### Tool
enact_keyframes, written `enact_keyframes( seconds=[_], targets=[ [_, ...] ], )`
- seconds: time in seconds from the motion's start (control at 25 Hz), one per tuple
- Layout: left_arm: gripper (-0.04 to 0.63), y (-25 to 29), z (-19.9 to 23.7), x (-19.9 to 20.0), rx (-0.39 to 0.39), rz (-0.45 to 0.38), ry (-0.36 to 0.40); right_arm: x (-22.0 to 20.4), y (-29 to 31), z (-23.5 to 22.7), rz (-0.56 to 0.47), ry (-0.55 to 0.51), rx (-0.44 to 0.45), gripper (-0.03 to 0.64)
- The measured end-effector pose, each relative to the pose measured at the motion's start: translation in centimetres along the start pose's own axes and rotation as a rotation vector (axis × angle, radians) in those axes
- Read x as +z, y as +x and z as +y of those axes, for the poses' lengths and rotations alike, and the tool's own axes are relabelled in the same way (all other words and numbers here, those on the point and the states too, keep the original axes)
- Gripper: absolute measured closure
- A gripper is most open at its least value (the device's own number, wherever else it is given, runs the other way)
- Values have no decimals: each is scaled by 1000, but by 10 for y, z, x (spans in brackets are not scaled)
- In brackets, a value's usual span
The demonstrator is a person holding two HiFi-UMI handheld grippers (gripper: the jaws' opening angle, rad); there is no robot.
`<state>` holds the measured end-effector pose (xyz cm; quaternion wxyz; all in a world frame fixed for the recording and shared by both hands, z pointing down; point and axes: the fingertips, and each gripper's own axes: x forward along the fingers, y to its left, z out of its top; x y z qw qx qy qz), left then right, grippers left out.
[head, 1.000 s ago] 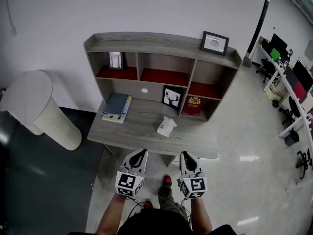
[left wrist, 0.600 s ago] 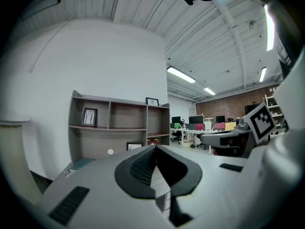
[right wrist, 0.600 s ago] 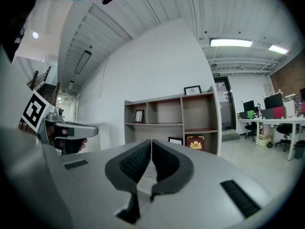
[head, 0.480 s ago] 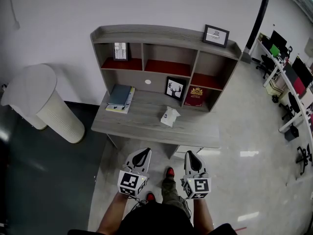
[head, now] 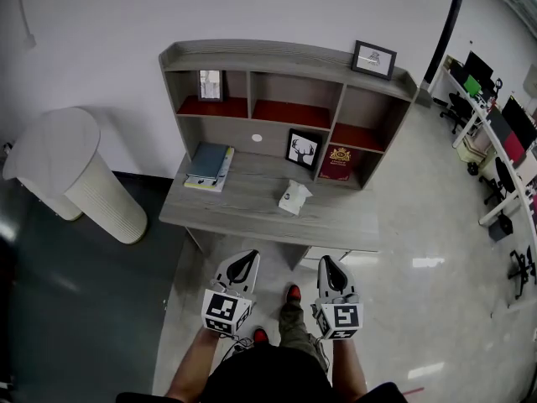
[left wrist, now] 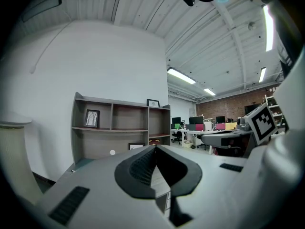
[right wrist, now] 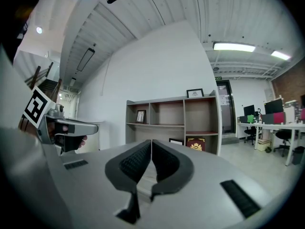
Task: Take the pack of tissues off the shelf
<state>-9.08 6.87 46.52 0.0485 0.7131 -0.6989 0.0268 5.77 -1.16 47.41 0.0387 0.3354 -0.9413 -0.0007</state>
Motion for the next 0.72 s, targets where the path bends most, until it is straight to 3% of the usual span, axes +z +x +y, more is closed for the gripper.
enact_keyframes(
  seconds=[0.72],
  targets=[
    [588,1,4,-2,11,-3,-8,-5,2,0,4,9,7,583]
  ],
)
